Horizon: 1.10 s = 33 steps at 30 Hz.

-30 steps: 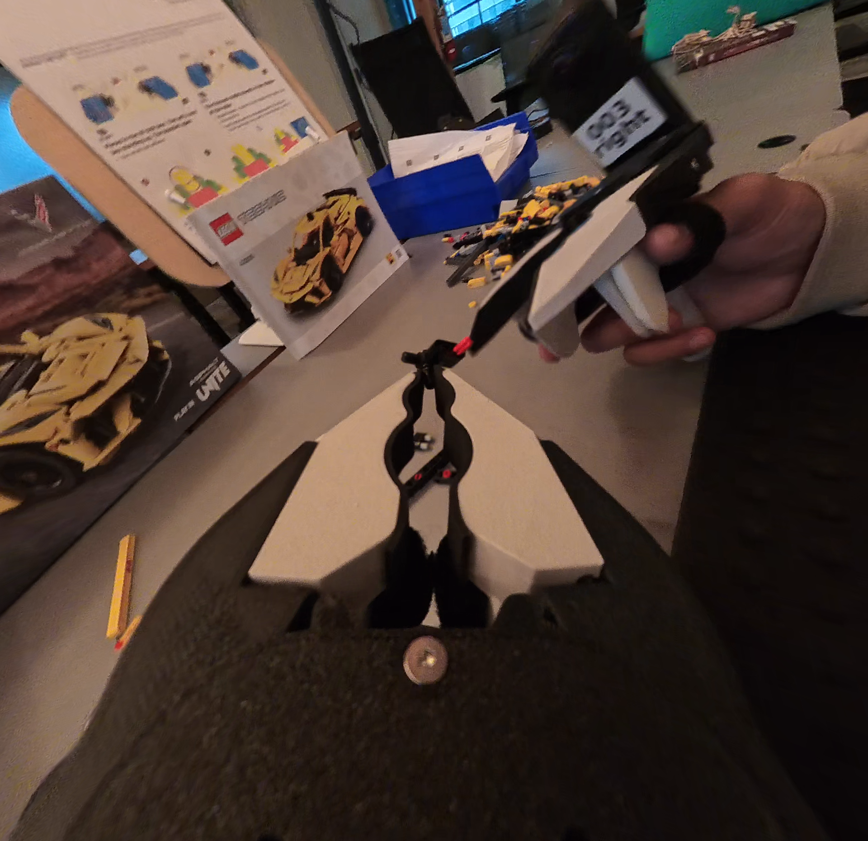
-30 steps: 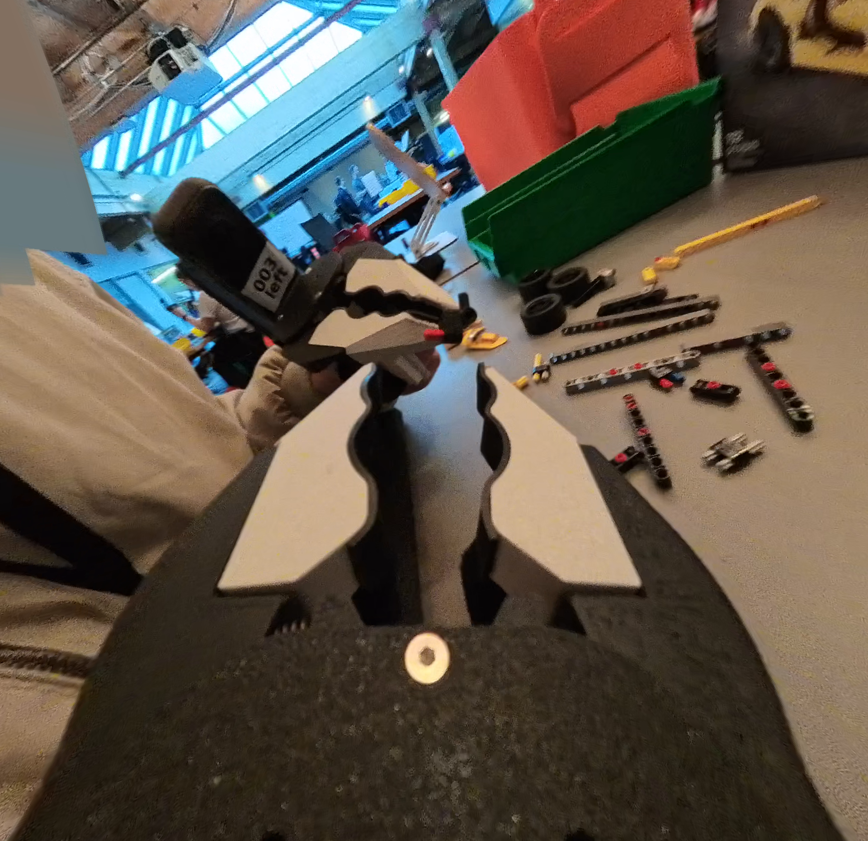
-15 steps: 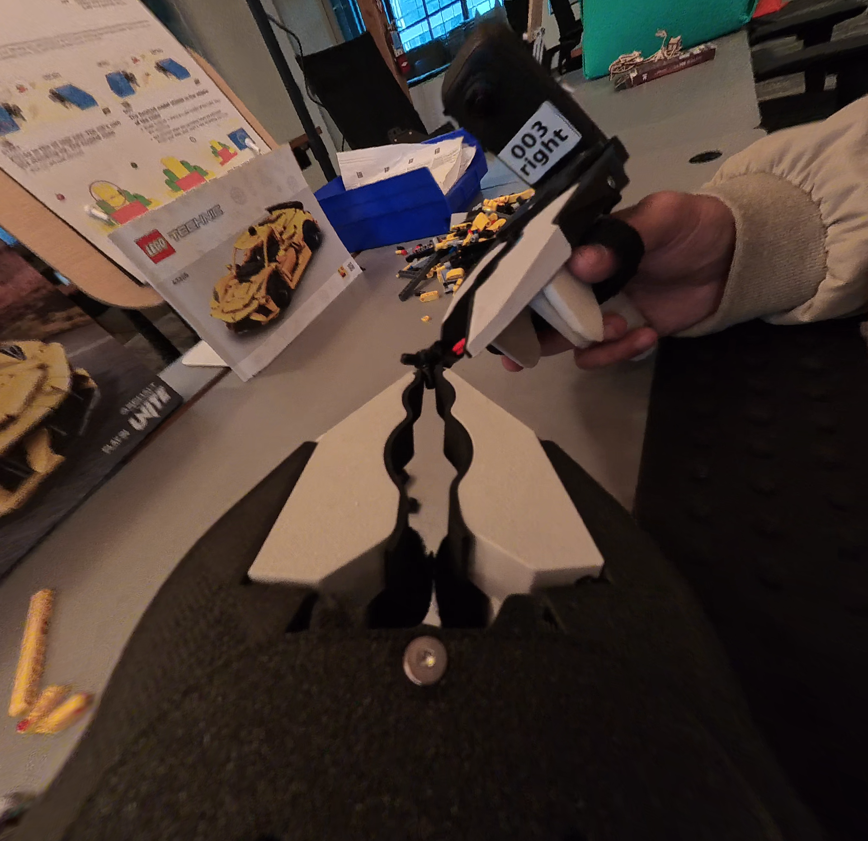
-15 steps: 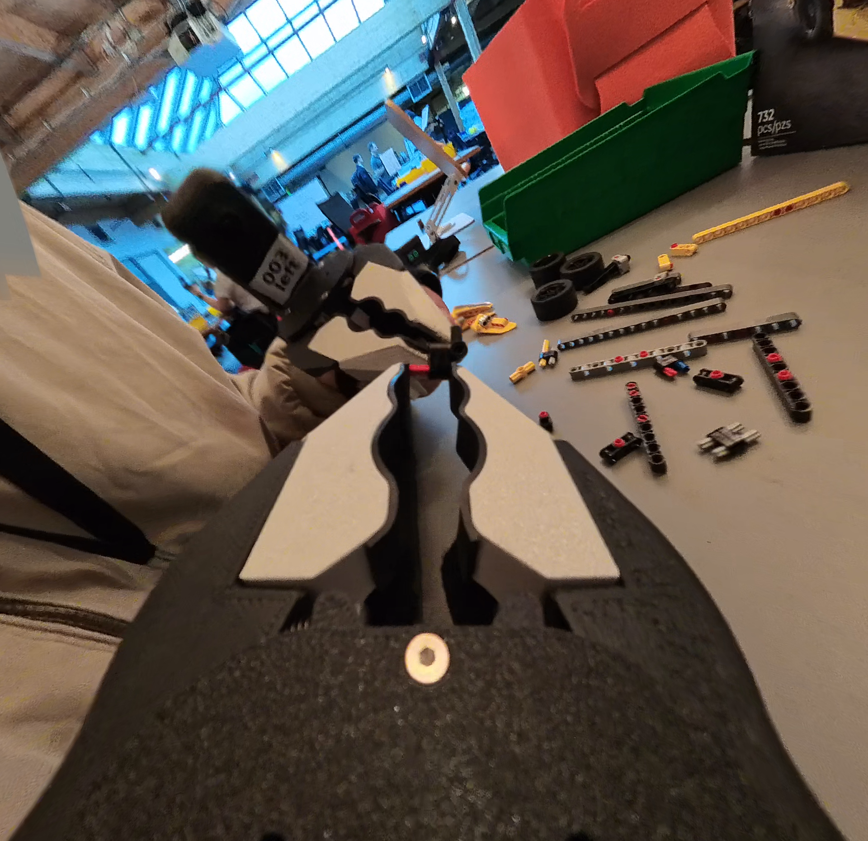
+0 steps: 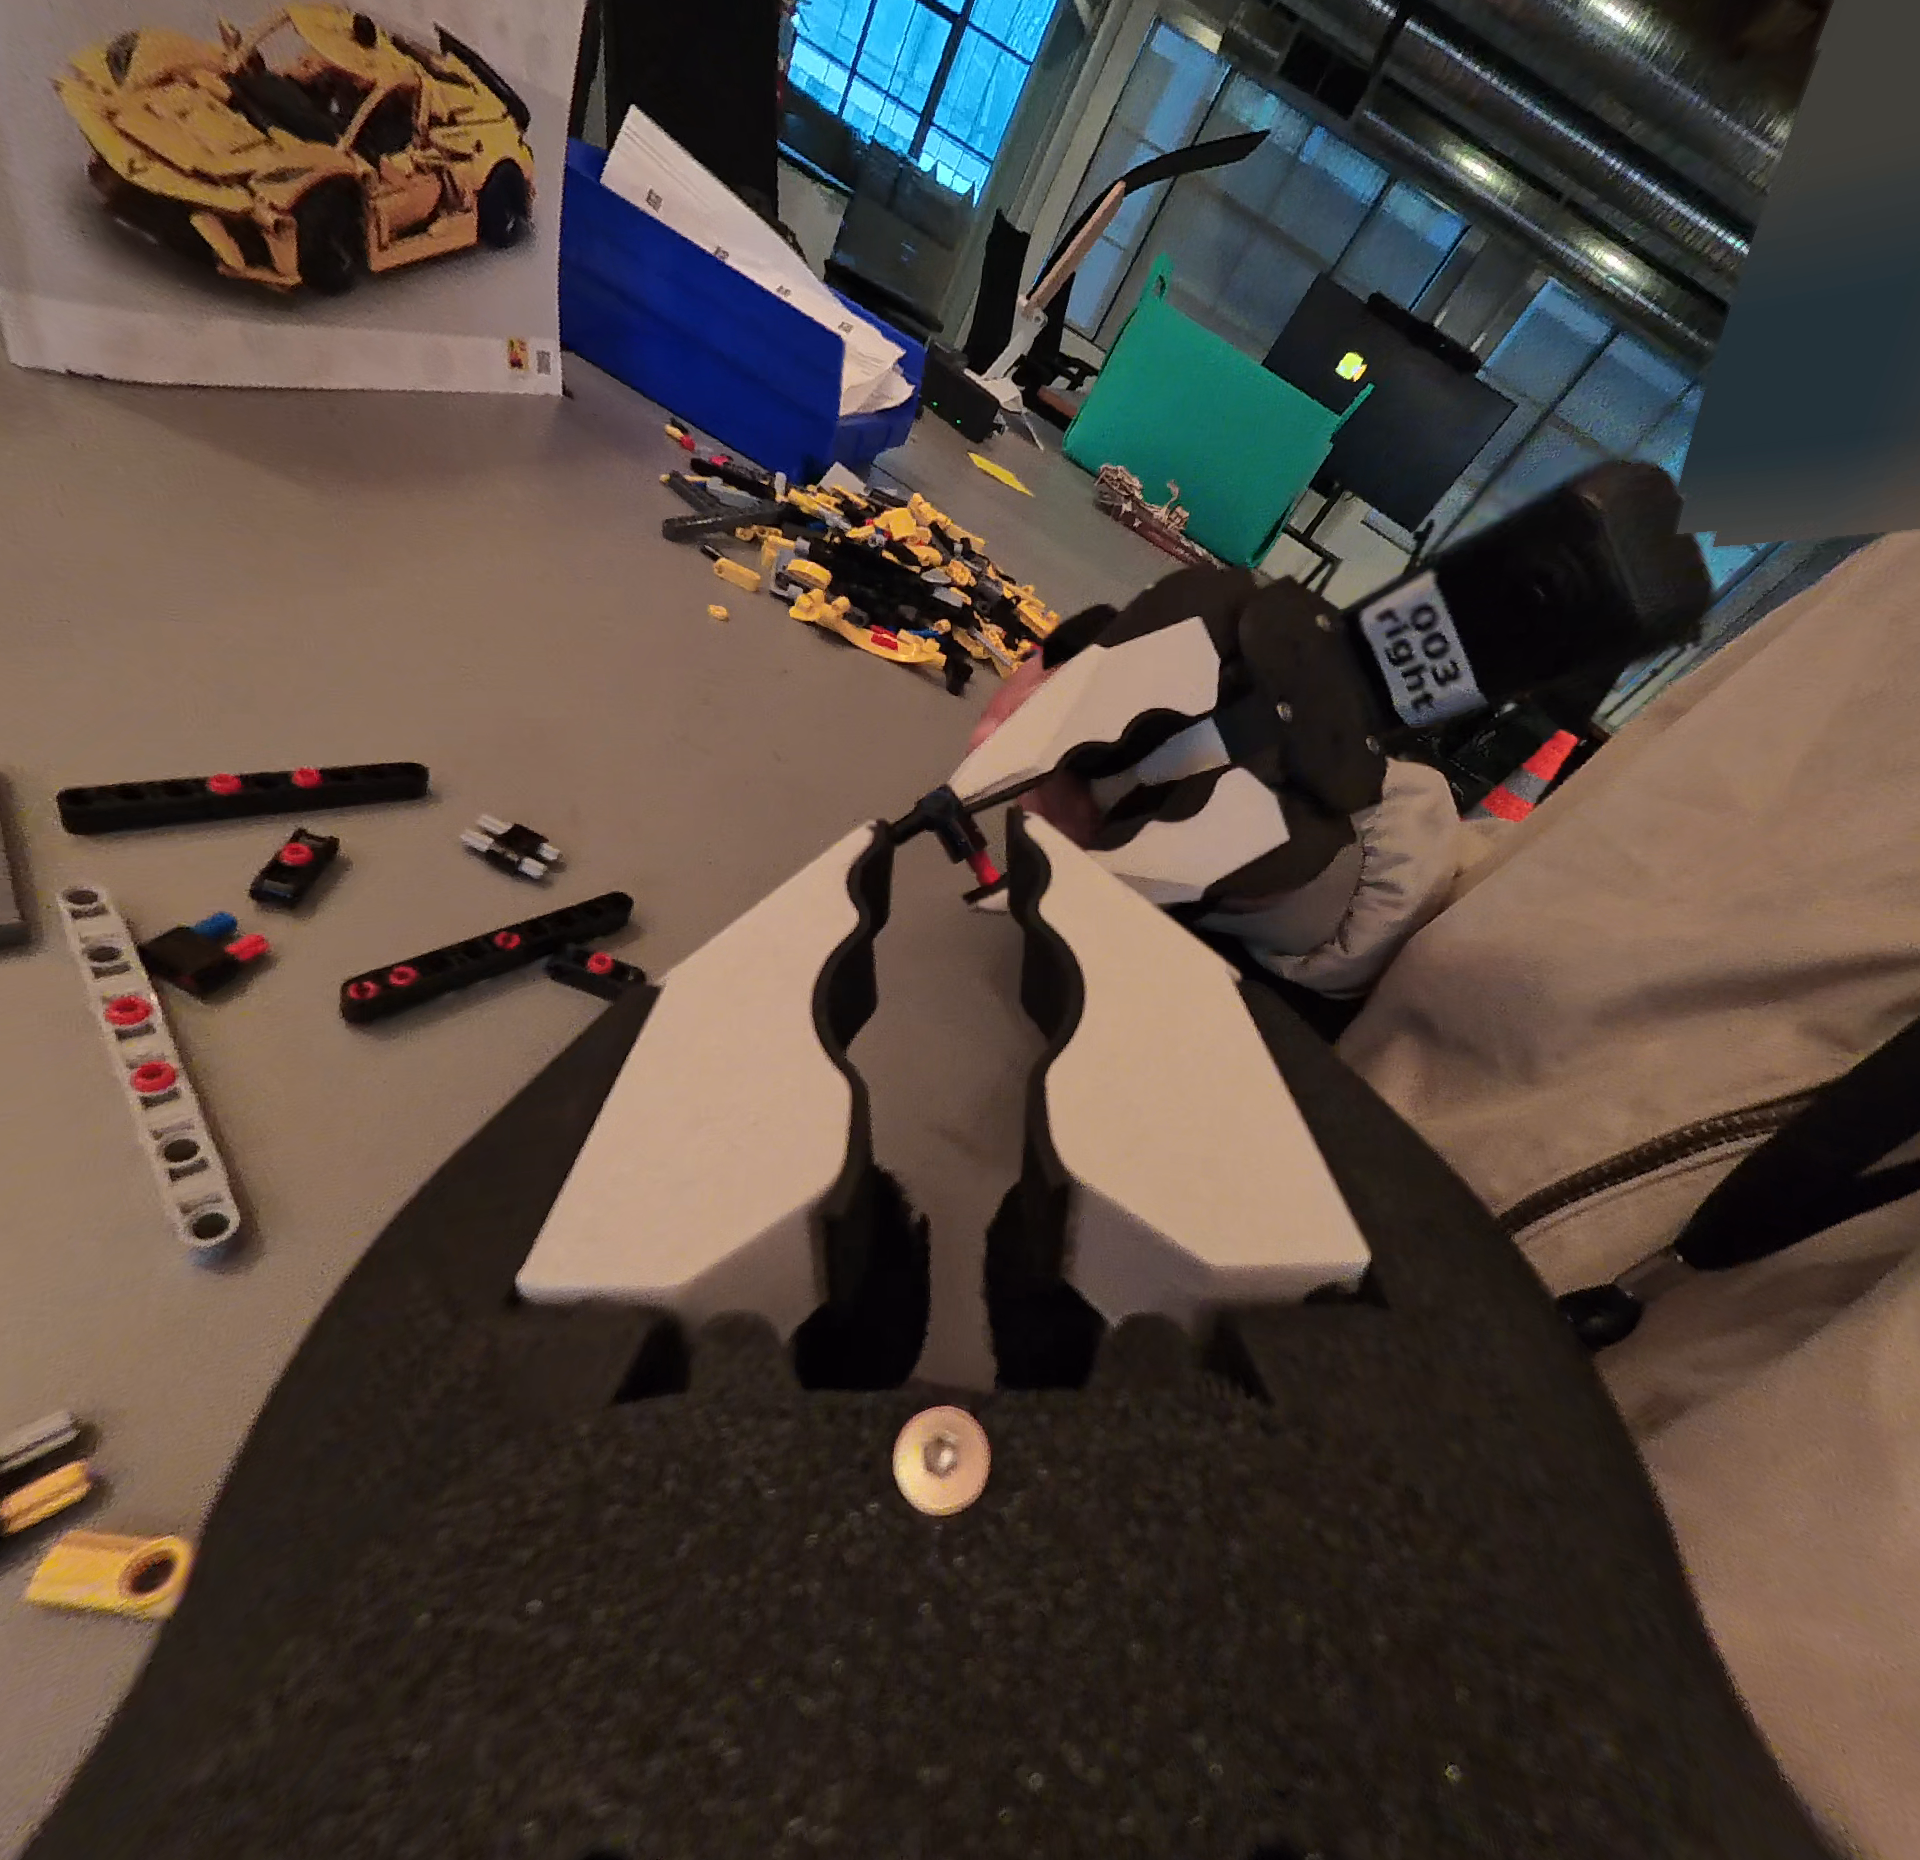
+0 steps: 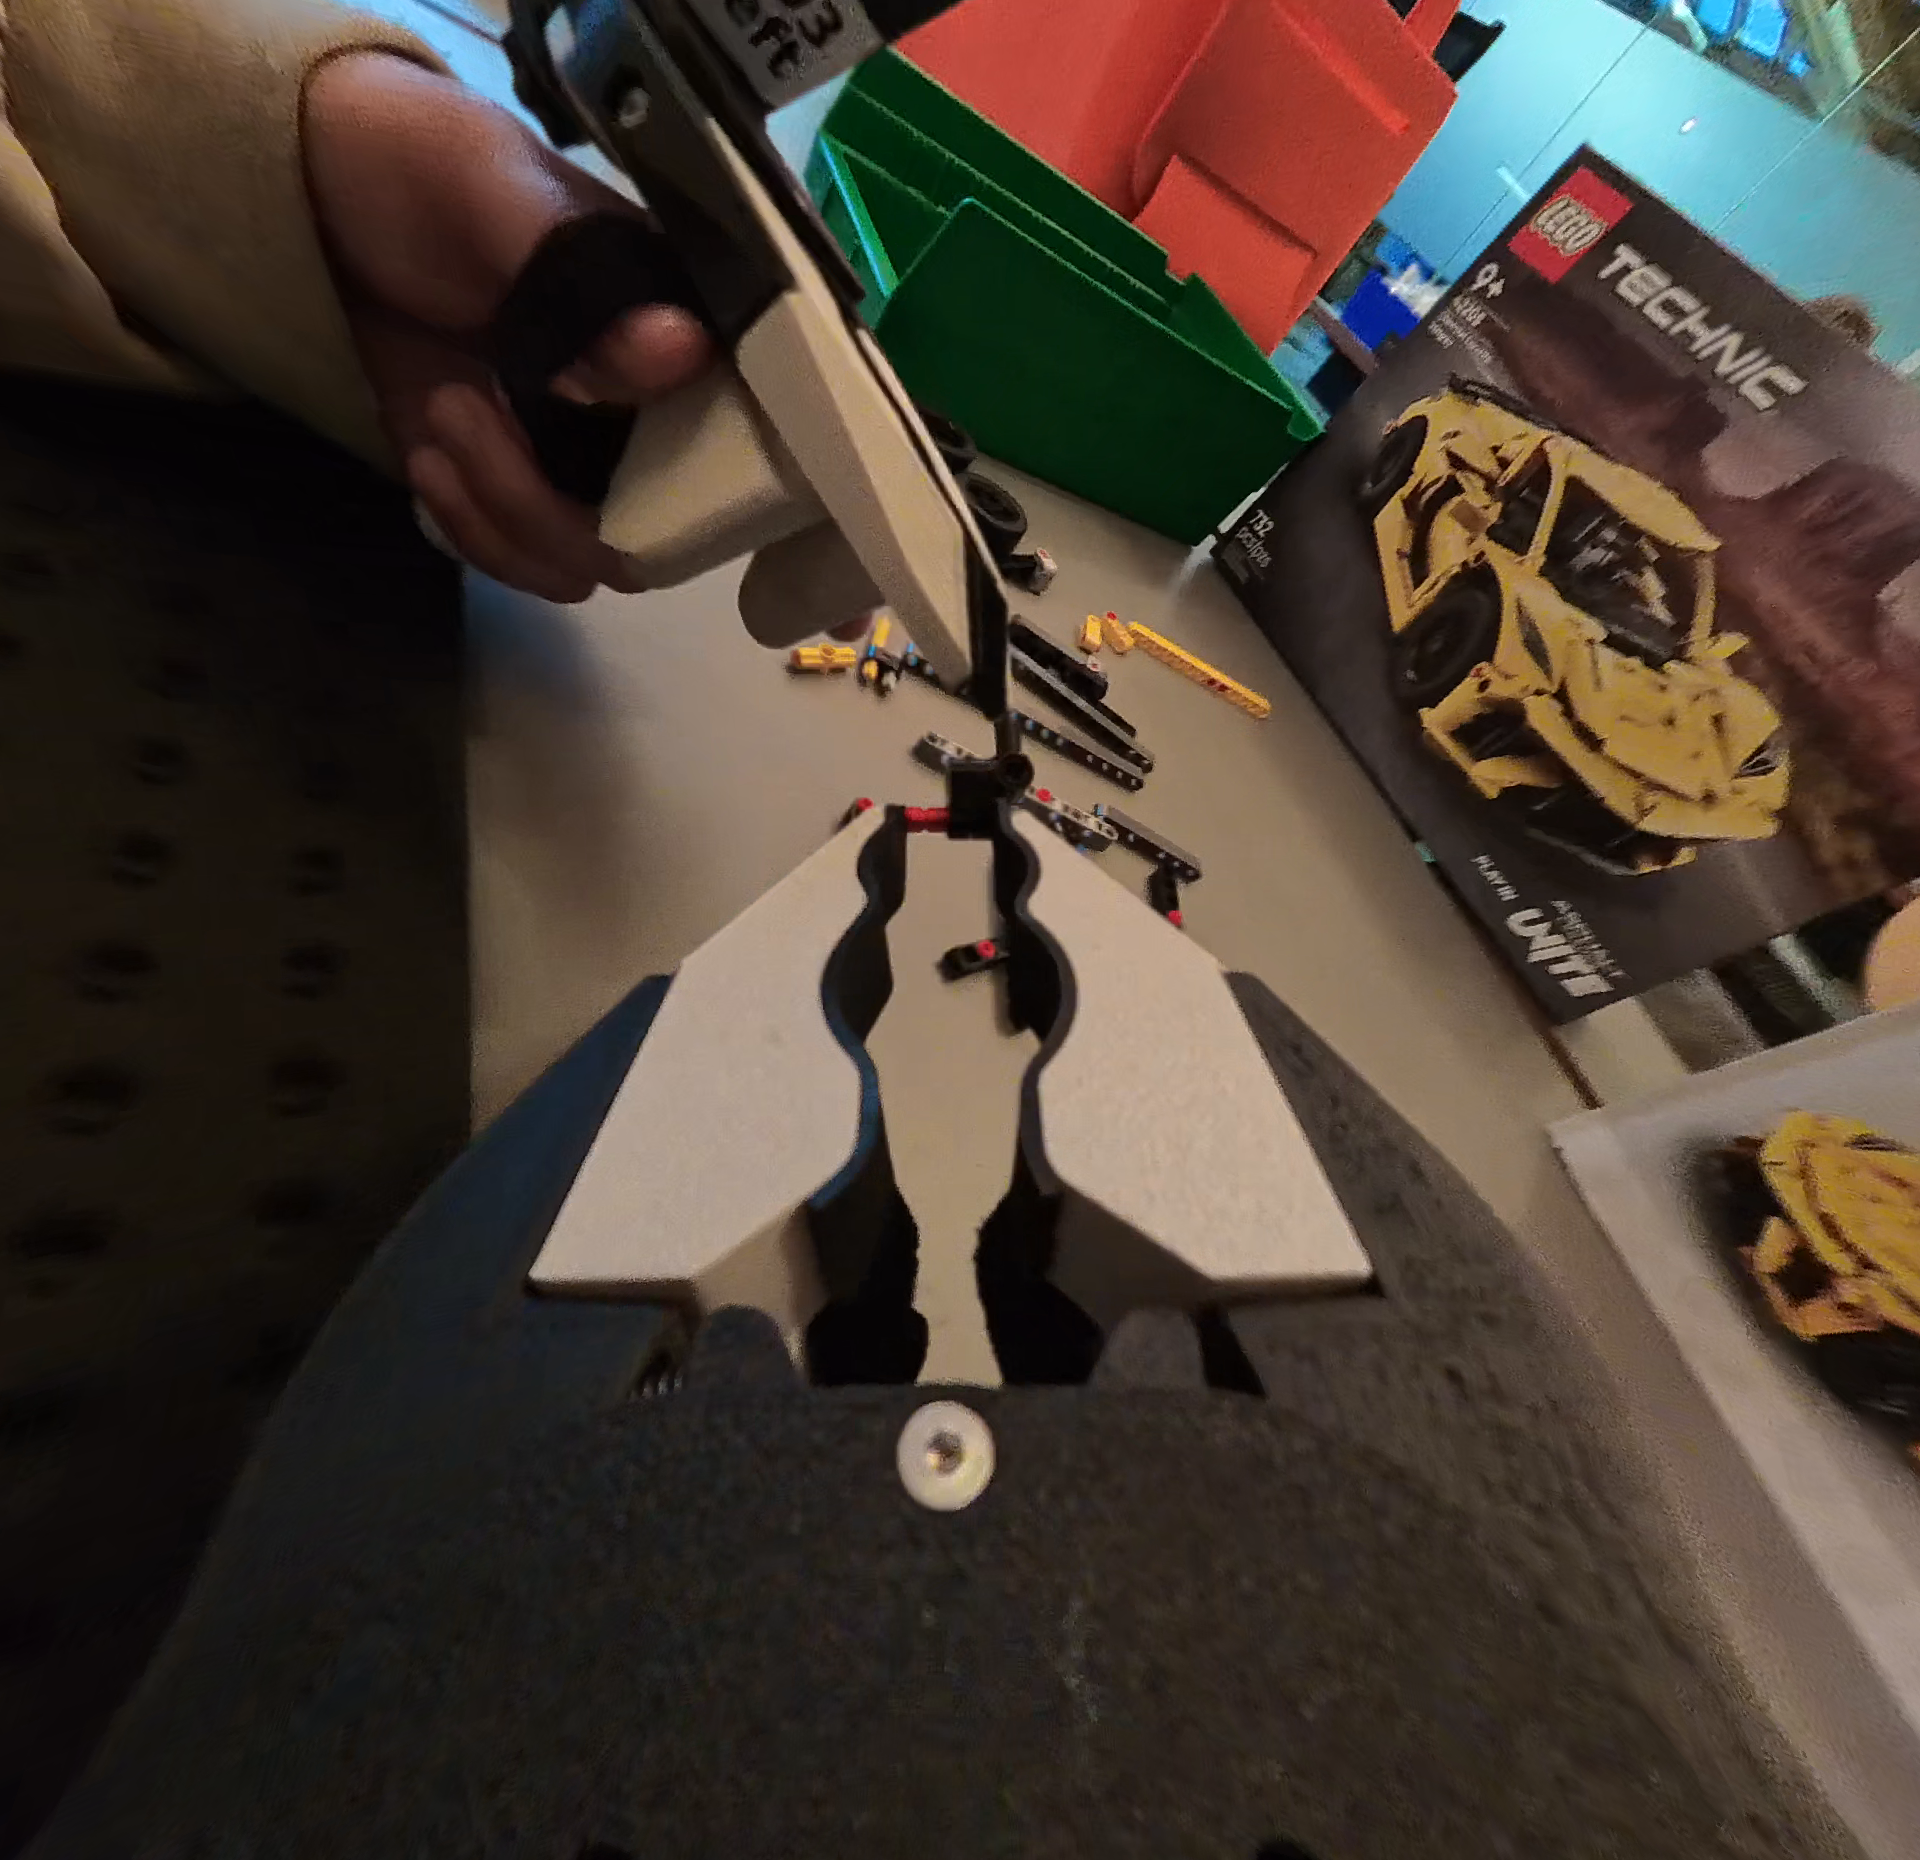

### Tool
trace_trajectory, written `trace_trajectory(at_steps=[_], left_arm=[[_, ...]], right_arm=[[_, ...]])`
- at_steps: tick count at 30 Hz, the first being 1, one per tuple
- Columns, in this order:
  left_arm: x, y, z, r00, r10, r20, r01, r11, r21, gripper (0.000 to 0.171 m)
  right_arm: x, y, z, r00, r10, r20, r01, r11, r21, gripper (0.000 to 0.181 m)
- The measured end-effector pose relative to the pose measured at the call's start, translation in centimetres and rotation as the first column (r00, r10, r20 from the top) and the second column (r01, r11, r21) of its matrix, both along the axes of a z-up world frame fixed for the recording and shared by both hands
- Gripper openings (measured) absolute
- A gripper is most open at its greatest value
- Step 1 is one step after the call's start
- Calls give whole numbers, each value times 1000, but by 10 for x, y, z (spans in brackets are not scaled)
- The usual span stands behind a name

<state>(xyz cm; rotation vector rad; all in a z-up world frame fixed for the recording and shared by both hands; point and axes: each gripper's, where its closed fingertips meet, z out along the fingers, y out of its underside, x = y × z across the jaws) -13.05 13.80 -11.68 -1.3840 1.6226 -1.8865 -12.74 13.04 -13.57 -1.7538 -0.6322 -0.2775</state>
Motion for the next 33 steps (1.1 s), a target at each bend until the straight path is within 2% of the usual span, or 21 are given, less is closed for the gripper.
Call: trace_trajectory(at_steps=[7,13,16,18,20,21,22,24,26,27,28,31,33], left_arm=[[5,-11,-15,994,-45,-99,46,999,8,11],[9,-13,-8,993,-59,-102,47,992,-121,8],[11,-13,-3,994,-62,-94,40,976,-213,8],[12,-13,7,997,-63,-53,43,947,-317,7],[13,-9,14,999,-38,-17,29,925,-379,7],[13,-6,17,1000,-21,1,20,922,-387,7],[13,-4,20,1000,-11,18,18,921,-390,7],[11,-4,23,999,-9,44,25,920,-391,7],[10,-6,27,997,-2,73,30,927,-375,7],[10,-7,29,996,-2,89,34,930,-367,7],[9,-8,31,995,-3,101,39,932,-361,7],[10,-12,32,994,-4,114,44,935,-352,7],[11,-14,33,993,-1,119,44,933,-358,7]], right_arm=[[1,3,-5,990,-32,134,31,999,12,16],[0,3,1,986,-42,161,32,998,62,16],[1,3,6,995,-41,93,34,996,80,16],[3,0,15,996,-60,-66,68,991,119,16],[8,-2,20,966,-73,-248,100,990,99,20],[9,-3,22,928,-65,-367,94,994,61,26],[7,-3,23,861,-42,-507,62,998,22,29],[-1,-4,28,650,37,-759,-73,997,-14,30],[-6,-4,32,418,74,-905,-206,978,-15,34],[-10,-5,36,323,91,-942,-266,964,2,32],[-10,-5,36,263,86,-961,-292,956,6,26],[-11,-5,42,217,114,-970,-303,952,44,17],[-9,-4,38,247,104,-963,-282,959,31,9]])
